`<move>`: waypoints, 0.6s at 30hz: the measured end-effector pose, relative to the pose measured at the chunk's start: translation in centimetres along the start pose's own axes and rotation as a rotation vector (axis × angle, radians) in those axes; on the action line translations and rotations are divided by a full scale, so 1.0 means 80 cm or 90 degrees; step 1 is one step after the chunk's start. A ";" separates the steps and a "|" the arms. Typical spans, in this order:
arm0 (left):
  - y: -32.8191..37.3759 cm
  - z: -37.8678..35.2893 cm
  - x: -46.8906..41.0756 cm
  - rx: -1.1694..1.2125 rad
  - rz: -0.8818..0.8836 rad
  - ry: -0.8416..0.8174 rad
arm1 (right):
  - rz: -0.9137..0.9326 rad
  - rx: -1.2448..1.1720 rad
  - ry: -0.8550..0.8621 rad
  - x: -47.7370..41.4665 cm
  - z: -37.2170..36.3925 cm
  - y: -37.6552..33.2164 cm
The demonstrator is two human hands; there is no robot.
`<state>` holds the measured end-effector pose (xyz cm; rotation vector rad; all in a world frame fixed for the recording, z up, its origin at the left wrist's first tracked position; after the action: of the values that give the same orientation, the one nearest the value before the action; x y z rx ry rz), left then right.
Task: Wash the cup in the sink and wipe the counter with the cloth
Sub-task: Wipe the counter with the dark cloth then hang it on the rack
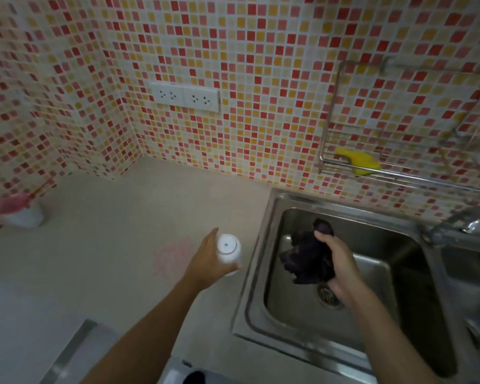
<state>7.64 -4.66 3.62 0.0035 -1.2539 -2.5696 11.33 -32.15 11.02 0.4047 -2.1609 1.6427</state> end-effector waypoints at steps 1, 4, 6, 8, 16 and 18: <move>-0.015 -0.004 -0.002 0.024 -0.013 0.003 | -0.028 0.026 0.005 -0.001 -0.009 0.025; -0.053 -0.019 -0.008 0.092 -0.039 0.017 | -0.019 0.199 0.028 0.005 -0.038 0.091; -0.059 -0.023 -0.014 0.126 -0.047 0.005 | 0.034 0.342 0.012 0.013 -0.061 0.130; -0.060 -0.027 -0.023 0.145 -0.044 -0.018 | 0.075 0.473 -0.053 0.020 -0.082 0.166; -0.080 0.034 -0.042 0.260 -0.016 0.023 | 0.441 1.087 -0.212 -0.006 -0.124 0.282; -0.108 0.076 -0.052 0.271 0.004 0.080 | 0.451 1.111 -0.212 -0.038 -0.164 0.295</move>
<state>8.72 6.17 0.23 0.2419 -1.7150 -2.2076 5.04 -13.19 -7.35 0.3116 -0.3072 3.6866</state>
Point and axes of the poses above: each hand's wrist, its own x-axis away from the middle knuckle, its own z-axis out of the back of the hand, y = z × x, the point moved 2 cm from there along -x, towards the middle knuckle, and after that the axes turned 5 degrees about y, right-handed, at the moved point
